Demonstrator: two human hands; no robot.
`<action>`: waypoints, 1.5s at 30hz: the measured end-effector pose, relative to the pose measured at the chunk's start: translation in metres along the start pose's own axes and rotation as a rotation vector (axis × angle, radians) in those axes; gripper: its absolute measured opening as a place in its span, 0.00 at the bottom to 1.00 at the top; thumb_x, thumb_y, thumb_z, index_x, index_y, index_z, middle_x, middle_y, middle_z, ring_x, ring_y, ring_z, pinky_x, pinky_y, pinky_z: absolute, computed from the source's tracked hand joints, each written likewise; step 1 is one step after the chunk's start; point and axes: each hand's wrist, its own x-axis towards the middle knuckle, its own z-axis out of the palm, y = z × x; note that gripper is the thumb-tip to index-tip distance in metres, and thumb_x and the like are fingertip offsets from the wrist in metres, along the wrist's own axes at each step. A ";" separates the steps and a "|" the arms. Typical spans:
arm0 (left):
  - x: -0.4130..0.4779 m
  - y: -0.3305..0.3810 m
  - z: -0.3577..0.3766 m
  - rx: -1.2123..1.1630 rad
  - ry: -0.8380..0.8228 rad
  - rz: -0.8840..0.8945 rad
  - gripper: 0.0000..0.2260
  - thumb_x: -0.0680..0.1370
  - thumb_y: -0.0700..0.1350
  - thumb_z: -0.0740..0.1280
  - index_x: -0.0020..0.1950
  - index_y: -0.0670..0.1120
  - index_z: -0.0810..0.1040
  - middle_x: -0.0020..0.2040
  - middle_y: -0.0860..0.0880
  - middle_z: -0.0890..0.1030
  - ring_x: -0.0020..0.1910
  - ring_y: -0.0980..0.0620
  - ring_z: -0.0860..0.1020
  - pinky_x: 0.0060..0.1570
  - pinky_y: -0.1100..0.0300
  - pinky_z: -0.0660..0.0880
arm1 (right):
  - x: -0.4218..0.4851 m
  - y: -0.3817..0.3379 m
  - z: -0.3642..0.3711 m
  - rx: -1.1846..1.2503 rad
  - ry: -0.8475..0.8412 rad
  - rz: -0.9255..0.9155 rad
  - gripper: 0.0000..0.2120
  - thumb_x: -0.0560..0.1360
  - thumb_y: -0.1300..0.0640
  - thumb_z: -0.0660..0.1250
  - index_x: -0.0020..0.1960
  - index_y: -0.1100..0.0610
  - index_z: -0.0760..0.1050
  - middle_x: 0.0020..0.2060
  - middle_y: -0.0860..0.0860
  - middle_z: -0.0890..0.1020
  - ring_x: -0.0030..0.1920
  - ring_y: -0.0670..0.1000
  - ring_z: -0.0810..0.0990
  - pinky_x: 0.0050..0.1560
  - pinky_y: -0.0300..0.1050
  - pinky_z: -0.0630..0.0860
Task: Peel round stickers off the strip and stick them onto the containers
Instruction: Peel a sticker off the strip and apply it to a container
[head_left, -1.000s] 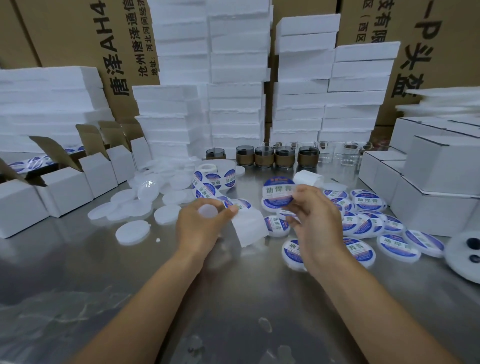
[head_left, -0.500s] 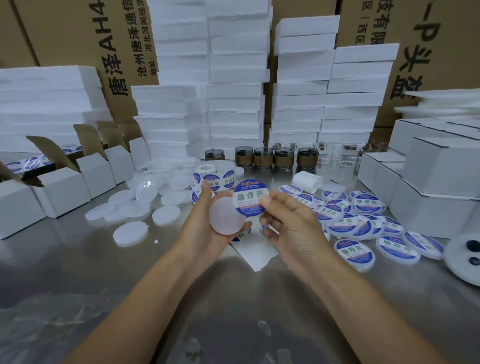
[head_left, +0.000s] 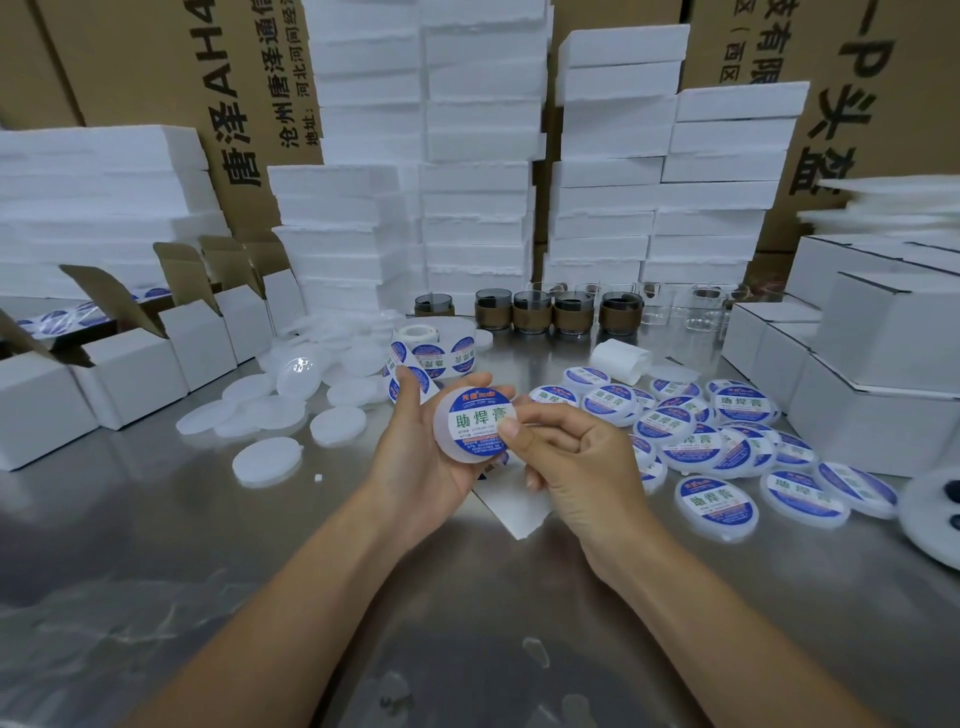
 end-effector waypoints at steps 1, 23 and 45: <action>0.000 -0.001 0.000 -0.001 -0.005 0.002 0.31 0.78 0.65 0.46 0.49 0.41 0.78 0.45 0.42 0.84 0.45 0.45 0.84 0.48 0.53 0.79 | 0.000 0.001 0.000 -0.008 0.002 -0.002 0.03 0.68 0.61 0.73 0.41 0.57 0.80 0.31 0.50 0.84 0.21 0.43 0.70 0.25 0.32 0.69; -0.006 -0.001 0.007 0.116 -0.118 -0.017 0.28 0.68 0.64 0.55 0.47 0.42 0.79 0.43 0.43 0.84 0.42 0.48 0.84 0.40 0.58 0.81 | 0.001 0.000 -0.002 -0.117 0.055 0.006 0.05 0.67 0.61 0.75 0.37 0.56 0.79 0.27 0.54 0.82 0.21 0.46 0.74 0.28 0.33 0.73; -0.007 -0.005 0.002 0.215 -0.237 0.075 0.14 0.70 0.37 0.66 0.56 0.43 0.77 0.51 0.47 0.84 0.51 0.50 0.82 0.43 0.60 0.79 | 0.002 0.006 -0.002 -0.181 0.101 -0.076 0.05 0.73 0.63 0.66 0.39 0.56 0.77 0.28 0.52 0.83 0.29 0.49 0.83 0.34 0.33 0.76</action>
